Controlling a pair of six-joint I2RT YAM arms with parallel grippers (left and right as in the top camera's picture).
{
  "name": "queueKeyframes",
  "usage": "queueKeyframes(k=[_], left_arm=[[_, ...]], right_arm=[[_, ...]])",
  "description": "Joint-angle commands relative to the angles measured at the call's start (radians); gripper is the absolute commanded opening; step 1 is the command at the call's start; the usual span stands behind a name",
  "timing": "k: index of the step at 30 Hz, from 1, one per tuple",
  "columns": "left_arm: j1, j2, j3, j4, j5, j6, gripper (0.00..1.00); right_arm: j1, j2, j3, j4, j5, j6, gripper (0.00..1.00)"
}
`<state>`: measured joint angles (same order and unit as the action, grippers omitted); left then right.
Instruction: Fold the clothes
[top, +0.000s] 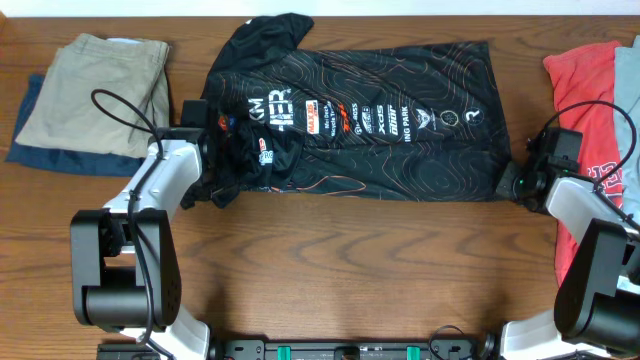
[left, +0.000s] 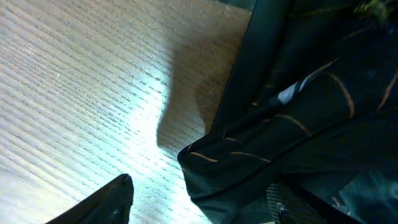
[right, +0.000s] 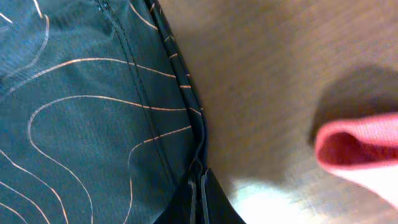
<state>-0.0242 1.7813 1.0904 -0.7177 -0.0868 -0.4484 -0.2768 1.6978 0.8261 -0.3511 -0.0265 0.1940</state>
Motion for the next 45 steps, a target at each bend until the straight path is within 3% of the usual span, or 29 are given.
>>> queueKeyframes(k=[1, 12, 19, 21, 23, 24, 29, 31, 34, 36, 45], left_arm=[[0.003, 0.016, -0.003, -0.011, -0.023, -0.002, 0.73], [0.003, 0.016, -0.016, 0.028, 0.082, 0.018, 0.73], [-0.004, 0.016, -0.072, 0.126, 0.283, 0.116, 0.5], [-0.008, 0.016, -0.083, 0.135, 0.281, 0.14, 0.35], [-0.008, 0.016, -0.09, 0.14, 0.259, 0.182, 0.1], [-0.008, 0.016, -0.09, 0.14, 0.22, 0.187, 0.06], [-0.007, 0.0, -0.089, 0.129, -0.276, 0.185, 0.06], [-0.007, -0.009, -0.089, 0.126, -0.403, 0.185, 0.06], [-0.007, -0.018, -0.089, 0.116, -0.411, 0.185, 0.07], [-0.008, -0.018, -0.089, 0.087, -0.412, 0.185, 0.16], [-0.008, -0.027, -0.079, 0.045, -0.386, 0.181, 0.17]], right_arm=[[-0.015, 0.023, -0.033, -0.076, 0.154, 0.025, 0.01], [-0.058, 0.023, -0.033, -0.112, 0.195, 0.06, 0.01], [-0.058, 0.023, -0.033, -0.11, 0.195, 0.06, 0.01], [-0.058, 0.023, -0.033, -0.11, 0.195, 0.06, 0.01], [-0.058, 0.023, -0.033, -0.111, 0.195, 0.06, 0.01], [-0.058, 0.023, -0.033, -0.112, 0.195, 0.06, 0.01], [-0.061, 0.023, -0.033, -0.114, 0.196, 0.06, 0.01], [-0.068, 0.023, -0.033, -0.115, 0.196, 0.06, 0.01], [-0.085, 0.023, -0.033, -0.115, 0.196, 0.064, 0.01], [-0.096, 0.023, -0.033, -0.117, 0.196, 0.063, 0.01], [-0.137, 0.023, -0.033, -0.132, 0.195, 0.063, 0.01]])
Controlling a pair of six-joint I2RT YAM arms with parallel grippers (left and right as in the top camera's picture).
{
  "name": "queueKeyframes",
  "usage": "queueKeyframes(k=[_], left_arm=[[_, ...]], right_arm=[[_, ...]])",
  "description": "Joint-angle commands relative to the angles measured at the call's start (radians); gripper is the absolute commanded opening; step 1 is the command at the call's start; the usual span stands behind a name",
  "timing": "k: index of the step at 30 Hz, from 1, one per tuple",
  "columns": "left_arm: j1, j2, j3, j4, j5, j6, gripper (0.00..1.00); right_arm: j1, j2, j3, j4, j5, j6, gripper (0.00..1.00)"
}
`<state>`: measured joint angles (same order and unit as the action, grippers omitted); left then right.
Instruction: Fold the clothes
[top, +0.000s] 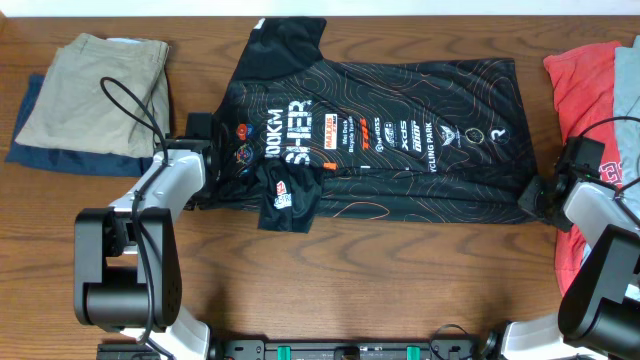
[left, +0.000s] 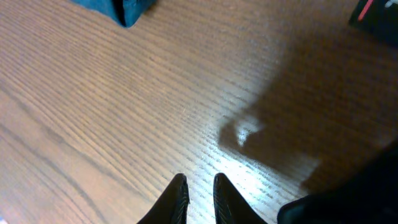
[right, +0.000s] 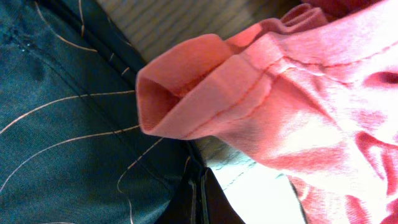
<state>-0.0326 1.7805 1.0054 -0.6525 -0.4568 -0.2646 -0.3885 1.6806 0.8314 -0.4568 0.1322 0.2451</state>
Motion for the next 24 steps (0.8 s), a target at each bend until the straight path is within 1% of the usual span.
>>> queueKeyframes(k=[1, 4, 9, 11, 14, 17, 20, 24], left_arm=[[-0.003, -0.035, 0.011, -0.024, 0.018, -0.002, 0.17], [-0.017, -0.082, 0.023, -0.022, 0.161, -0.002, 0.17], [-0.057, -0.179, 0.025, 0.03, 0.466, 0.006, 0.17], [-0.08, -0.187, 0.025, 0.048, 0.547, 0.006, 0.17], [-0.117, -0.172, 0.025, 0.048, 0.577, 0.006, 0.27], [-0.159, -0.137, 0.021, 0.048, 0.578, 0.006, 0.33], [-0.196, -0.094, 0.021, 0.049, 0.582, 0.005, 0.34], [-0.232, -0.043, 0.021, 0.075, 0.623, 0.006, 0.34]], right_arm=[[-0.026, 0.04, -0.038, -0.026, 0.036, 0.011, 0.01], [-0.026, 0.04, -0.038, -0.026, 0.035, 0.011, 0.01], [-0.025, 0.04, -0.038, -0.024, 0.021, 0.012, 0.01], [-0.026, 0.04, -0.038, -0.023, 0.021, 0.012, 0.01], [-0.026, 0.04, -0.038, -0.023, 0.021, 0.011, 0.01], [-0.025, 0.04, -0.038, -0.025, 0.019, 0.012, 0.01], [-0.025, 0.04, -0.038, -0.026, 0.017, 0.012, 0.01], [-0.026, 0.04, -0.038, -0.026, 0.017, 0.012, 0.02]])
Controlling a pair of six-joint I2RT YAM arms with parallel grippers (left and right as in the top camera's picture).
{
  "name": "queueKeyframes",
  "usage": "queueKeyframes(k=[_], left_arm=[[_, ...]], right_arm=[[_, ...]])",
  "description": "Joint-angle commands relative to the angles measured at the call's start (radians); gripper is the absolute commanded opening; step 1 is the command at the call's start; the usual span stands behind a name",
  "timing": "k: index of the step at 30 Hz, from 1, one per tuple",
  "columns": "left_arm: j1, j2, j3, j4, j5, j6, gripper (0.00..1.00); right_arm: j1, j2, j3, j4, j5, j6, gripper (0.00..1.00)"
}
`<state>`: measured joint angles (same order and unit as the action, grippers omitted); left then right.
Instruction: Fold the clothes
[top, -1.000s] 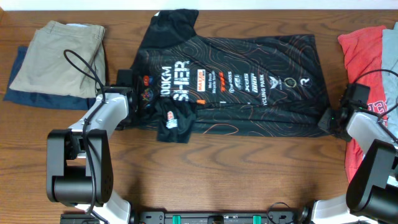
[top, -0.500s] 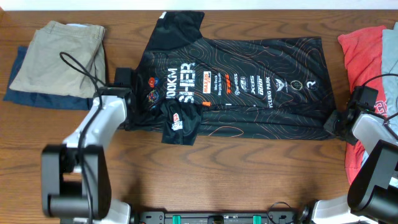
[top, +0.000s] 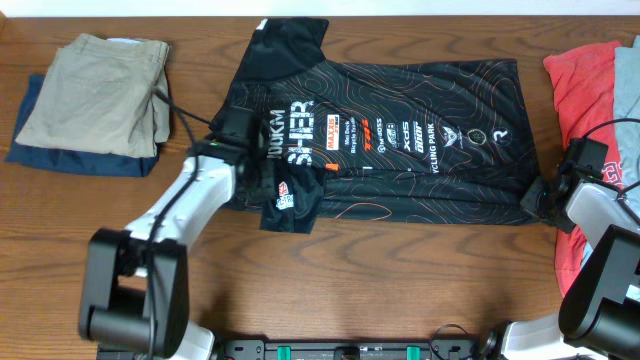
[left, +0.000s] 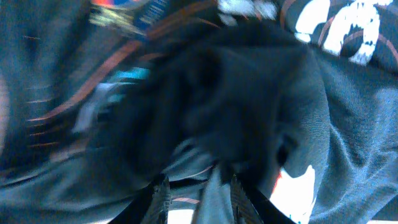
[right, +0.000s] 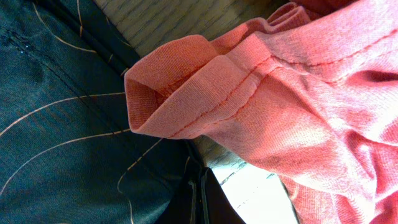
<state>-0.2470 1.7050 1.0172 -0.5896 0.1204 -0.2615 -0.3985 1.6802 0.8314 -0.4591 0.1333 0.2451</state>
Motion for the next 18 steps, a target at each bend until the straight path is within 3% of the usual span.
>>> queueKeyframes(k=[1, 13, 18], left_arm=[[-0.023, 0.041, 0.01, 0.022, 0.048, 0.003, 0.34], [-0.034, 0.085, 0.01, 0.087, 0.073, -0.001, 0.37], [-0.034, 0.084, 0.01, 0.088, 0.083, -0.001, 0.06]], right_arm=[[-0.016, 0.04, -0.038, -0.024, 0.016, 0.012, 0.01], [-0.016, 0.04, -0.038, -0.024, 0.016, 0.012, 0.02], [-0.016, 0.04, -0.038, -0.024, 0.016, 0.012, 0.01]])
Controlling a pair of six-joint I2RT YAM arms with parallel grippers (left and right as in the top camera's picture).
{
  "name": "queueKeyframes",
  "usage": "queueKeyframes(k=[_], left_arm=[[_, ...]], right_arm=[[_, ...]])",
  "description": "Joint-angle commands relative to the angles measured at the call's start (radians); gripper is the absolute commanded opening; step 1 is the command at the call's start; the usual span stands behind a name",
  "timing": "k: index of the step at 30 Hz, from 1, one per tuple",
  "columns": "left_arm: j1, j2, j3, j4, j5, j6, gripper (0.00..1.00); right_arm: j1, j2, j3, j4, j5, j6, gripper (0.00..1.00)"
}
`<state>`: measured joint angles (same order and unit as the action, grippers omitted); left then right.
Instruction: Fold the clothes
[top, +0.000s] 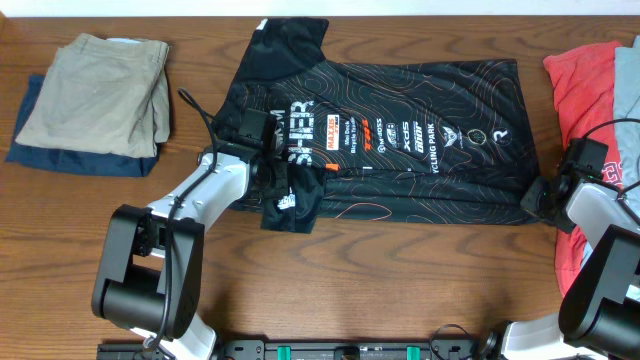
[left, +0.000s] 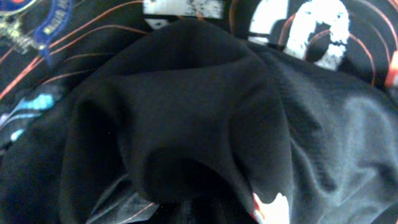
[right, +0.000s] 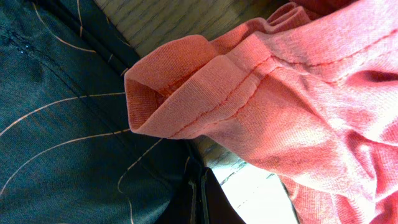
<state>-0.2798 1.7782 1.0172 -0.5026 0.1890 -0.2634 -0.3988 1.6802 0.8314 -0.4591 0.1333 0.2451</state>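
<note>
A black jersey (top: 420, 150) with orange contour lines and sponsor logos lies spread across the table's middle. Its left sleeve (top: 291, 198) is bunched and folded onto the body. My left gripper (top: 273, 172) is pressed into that sleeve. In the left wrist view, dark sleeve cloth (left: 186, 112) fills the frame and hides the fingers. My right gripper (top: 537, 199) is at the jersey's lower right corner. In the right wrist view the gripper (right: 199, 198) is shut on the jersey hem (right: 62, 124).
Folded khaki shorts (top: 95, 75) lie on a navy garment (top: 40, 150) at the far left. A red shirt (top: 590, 90) is heaped at the right edge, and its hem (right: 280, 93) lies against my right gripper. Bare wood runs along the front.
My left gripper has moved a little to the right and closer into the bunched sleeve. Its fingers showed apart before and are now lost in the cloth. The right gripper and jersey have not moved.
The jersey first lay further left, crumpled at its left side, with both grippers at its lower corners. Then it lay shifted right and flatter, my left gripper over bare wood beside it. Then the left gripper stood open over the folded sleeve, and now it is buried in it.
</note>
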Motion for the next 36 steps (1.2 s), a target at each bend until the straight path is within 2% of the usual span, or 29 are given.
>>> queueKeyframes(k=[1, 9, 15, 16, 18, 19, 20, 26, 30, 36], left_arm=[[-0.001, 0.009, 0.01, 0.001, 0.014, 0.001, 0.06], [0.024, -0.073, 0.055, 0.034, 0.04, 0.001, 0.06], [0.101, -0.181, 0.085, 0.215, 0.036, -0.017, 0.06], [0.119, -0.187, 0.085, 0.233, 0.035, -0.04, 0.1], [0.149, -0.186, 0.084, 0.228, 0.035, -0.097, 0.4], [0.159, -0.182, 0.084, 0.212, 0.035, -0.11, 0.47], [0.168, -0.178, 0.084, 0.185, 0.035, -0.109, 0.5], [0.191, -0.155, 0.079, 0.02, 0.021, -0.108, 0.53], [0.191, -0.145, 0.061, -0.09, -0.111, -0.108, 0.53], [0.192, -0.133, 0.02, -0.102, -0.292, -0.109, 0.57]], right_arm=[[-0.015, 0.04, -0.038, -0.024, 0.016, 0.012, 0.01], [-0.015, 0.04, -0.038, -0.024, 0.016, 0.012, 0.01], [-0.015, 0.04, -0.038, -0.024, 0.016, 0.012, 0.01], [-0.015, 0.04, -0.038, -0.024, 0.016, 0.012, 0.01], [-0.015, 0.04, -0.038, -0.024, 0.016, 0.012, 0.01], [-0.015, 0.04, -0.038, -0.024, 0.016, 0.012, 0.01], [-0.015, 0.04, -0.038, -0.024, 0.016, 0.012, 0.01], [-0.015, 0.04, -0.038, -0.024, 0.016, 0.012, 0.01], [-0.015, 0.04, -0.038, -0.024, 0.015, 0.012, 0.02], [-0.015, 0.04, -0.038, -0.02, -0.02, 0.011, 0.02]])
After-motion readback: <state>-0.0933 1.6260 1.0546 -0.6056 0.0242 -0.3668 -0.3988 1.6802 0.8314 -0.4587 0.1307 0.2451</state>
